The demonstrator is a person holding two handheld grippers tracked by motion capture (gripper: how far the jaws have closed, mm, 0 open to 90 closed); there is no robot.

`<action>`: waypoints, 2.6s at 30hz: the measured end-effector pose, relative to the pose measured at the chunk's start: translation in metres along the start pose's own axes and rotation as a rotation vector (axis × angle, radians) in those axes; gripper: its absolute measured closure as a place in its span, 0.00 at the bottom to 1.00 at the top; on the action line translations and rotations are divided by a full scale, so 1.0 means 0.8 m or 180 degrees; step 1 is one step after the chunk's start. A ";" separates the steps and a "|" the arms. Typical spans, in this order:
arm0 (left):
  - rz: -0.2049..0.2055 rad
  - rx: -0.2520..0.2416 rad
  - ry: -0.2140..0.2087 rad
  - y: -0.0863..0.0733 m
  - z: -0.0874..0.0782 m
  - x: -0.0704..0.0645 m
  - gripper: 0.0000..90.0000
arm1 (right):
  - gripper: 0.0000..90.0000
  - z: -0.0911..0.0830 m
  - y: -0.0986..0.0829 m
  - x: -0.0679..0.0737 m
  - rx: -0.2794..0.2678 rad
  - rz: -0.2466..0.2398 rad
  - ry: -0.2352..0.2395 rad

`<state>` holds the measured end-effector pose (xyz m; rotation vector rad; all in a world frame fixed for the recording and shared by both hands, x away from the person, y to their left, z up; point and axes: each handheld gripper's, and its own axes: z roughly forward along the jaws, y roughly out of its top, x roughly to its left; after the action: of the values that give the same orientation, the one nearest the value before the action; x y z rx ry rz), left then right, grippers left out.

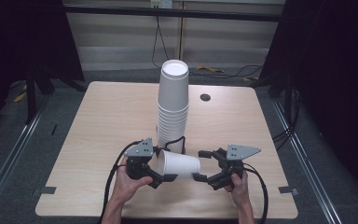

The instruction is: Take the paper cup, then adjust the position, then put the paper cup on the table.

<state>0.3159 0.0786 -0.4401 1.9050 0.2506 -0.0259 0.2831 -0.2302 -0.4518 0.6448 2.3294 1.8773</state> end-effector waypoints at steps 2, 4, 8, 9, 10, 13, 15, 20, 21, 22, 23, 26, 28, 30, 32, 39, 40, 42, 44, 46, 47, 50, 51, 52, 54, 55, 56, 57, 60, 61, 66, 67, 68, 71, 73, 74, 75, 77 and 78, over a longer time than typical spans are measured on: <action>-0.0014 0.0007 0.0043 -0.001 -0.006 0.001 0.10 | 0.14 -0.002 0.000 0.001 -0.0030 -0.0003 -0.0106; -0.0029 0.0021 0.0087 -0.002 -0.012 0.002 0.10 | 0.14 -0.004 -0.002 0.002 -0.0073 -0.0003 -0.0175; -0.0063 0.0054 0.0162 -0.004 -0.023 0.004 0.10 | 0.14 -0.015 -0.010 0.001 -0.0235 0.0068 -0.0405; -0.0061 0.0068 0.0185 -0.004 -0.026 0.005 0.10 | 0.14 -0.017 -0.011 0.002 -0.0226 0.0065 -0.0494; -0.0070 0.0086 0.0206 -0.005 -0.030 0.006 0.10 | 0.14 -0.019 -0.012 0.002 -0.0232 0.0044 -0.0532; -0.0102 0.0126 0.0275 -0.006 -0.040 0.009 0.10 | 0.14 -0.027 -0.016 0.002 -0.0339 0.0067 -0.0692; -0.0116 0.0154 0.0308 -0.006 -0.047 0.011 0.10 | 0.15 -0.031 -0.021 0.000 -0.0370 0.0071 -0.0832; -0.0176 0.0229 0.0414 -0.008 -0.059 0.017 0.10 | 0.15 -0.037 -0.026 -0.001 -0.0476 0.0014 -0.1271; -0.0183 0.0244 0.0447 -0.009 -0.061 0.018 0.10 | 0.15 -0.038 -0.027 -0.001 -0.0484 0.0003 -0.1363; -0.0198 0.0259 0.0466 -0.011 -0.063 0.019 0.10 | 0.15 -0.039 -0.029 -0.001 -0.0479 0.0004 -0.1433; -0.0218 0.0280 0.0487 -0.012 -0.066 0.020 0.09 | 0.15 -0.040 -0.031 -0.002 -0.0467 0.0000 -0.1515; -0.0237 0.0301 0.0521 -0.016 -0.074 0.022 0.09 | 0.15 -0.041 -0.038 -0.004 -0.0420 0.0033 -0.1714; -0.0267 0.0326 0.0534 -0.016 -0.078 0.024 0.09 | 0.15 -0.040 -0.043 -0.004 -0.0404 0.0009 -0.1847; -0.0283 0.0347 0.0541 -0.017 -0.081 0.025 0.09 | 0.15 -0.040 -0.047 -0.004 -0.0443 -0.0016 -0.1955; -0.0277 0.0365 0.0533 -0.017 -0.084 0.025 0.09 | 0.15 -0.040 -0.052 -0.005 -0.0471 -0.0026 -0.2071; -0.0321 0.0435 0.0620 -0.020 -0.103 0.026 0.09 | 0.15 -0.037 -0.067 -0.007 -0.0542 -0.0045 -0.2330; -0.0334 0.0427 0.0633 -0.019 -0.105 0.026 0.09 | 0.15 -0.037 -0.069 -0.007 -0.0548 -0.0049 -0.2353; -0.0332 0.0469 0.0676 -0.017 -0.110 0.027 0.09 | 0.15 -0.038 -0.072 -0.006 -0.0593 -0.0071 -0.2441; -0.0346 0.0559 0.0776 -0.013 -0.113 0.029 0.09 | 0.15 -0.039 -0.073 -0.006 -0.0663 -0.0073 -0.2475; -0.0350 0.0634 0.0859 -0.006 -0.118 0.034 0.09 | 0.15 -0.041 -0.074 -0.006 -0.0703 -0.0069 -0.2475; -0.0343 0.0645 0.0872 -0.003 -0.120 0.036 0.09 | 0.15 -0.042 -0.074 -0.006 -0.0730 -0.0078 -0.2483; -0.0331 0.0688 0.0900 0.005 -0.126 0.041 0.09 | 0.14 -0.042 -0.076 -0.002 -0.0776 -0.0171 -0.2460; -0.0325 0.0728 0.0916 0.008 -0.127 0.043 0.09 | 0.14 -0.042 -0.077 -0.001 -0.0795 -0.0188 -0.2472; -0.0325 0.0789 0.0952 0.010 -0.128 0.047 0.09 | 0.14 -0.043 -0.077 -0.001 -0.0834 -0.0206 -0.2476; -0.0341 0.0860 0.0993 0.013 -0.127 0.051 0.09 | 0.14 -0.044 -0.079 0.000 -0.0891 -0.0219 -0.2472; -0.0352 0.0896 0.1008 0.013 -0.127 0.054 0.09 | 0.14 -0.044 -0.079 0.001 -0.0887 -0.0238 -0.2476; -0.0354 0.0936 0.1027 0.014 -0.127 0.056 0.09 | 0.14 -0.044 -0.080 0.002 -0.0914 -0.0263 -0.2473; -0.0355 0.1003 0.1057 0.016 -0.126 0.059 0.09 | 0.14 -0.045 -0.080 0.002 -0.0933 -0.0291 -0.2454; -0.0348 0.1077 0.1062 0.019 -0.123 0.067 0.09 | 0.14 -0.045 -0.080 0.002 -0.0934 -0.0291 -0.2442; -0.0371 0.1113 0.1067 0.020 -0.122 0.070 0.09 | 0.14 -0.045 -0.080 0.002 -0.0932 -0.0293 -0.2439; -0.0379 0.1293 0.1070 0.025 -0.114 0.084 0.09 | 0.15 -0.045 -0.080 0.003 -0.0922 -0.0282 -0.2444; -0.0386 0.1318 0.1045 0.024 -0.112 0.088 0.09 | 0.15 -0.045 -0.080 0.003 -0.0921 -0.0284 -0.2435; -0.0374 0.1367 0.1051 0.024 -0.110 0.090 0.09 | 0.15 -0.045 -0.080 0.003 -0.0922 -0.0285 -0.2433; -0.0365 0.1593 0.1061 0.025 -0.103 0.096 0.09 | 0.15 -0.045 -0.080 0.002 -0.0921 -0.0286 -0.2426; -0.0345 0.1684 0.1071 0.028 -0.102 0.099 0.09 | 0.15 -0.045 -0.080 0.002 -0.0921 -0.0284 -0.2426; -0.0339 0.1718 0.1083 0.029 -0.101 0.101 0.09 | 0.15 -0.045 -0.080 0.002 -0.0920 -0.0285 -0.2426; -0.0327 0.1799 0.1066 0.031 -0.100 0.103 0.09 | 0.15 -0.045 -0.080 0.002 -0.0921 -0.0285 -0.2426; -0.0310 0.1909 0.1078 0.032 -0.097 0.106 0.09 | 0.15 -0.045 -0.080 0.002 -0.0921 -0.0286 -0.2426; -0.0336 0.1934 0.1094 0.032 -0.094 0.108 0.09 | 0.15 -0.045 -0.080 0.002 -0.0921 -0.0286 -0.2425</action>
<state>0.3971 0.1549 -0.4025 2.4950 0.6320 0.1744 0.2523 -0.2729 -0.5036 0.9754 1.5495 1.5083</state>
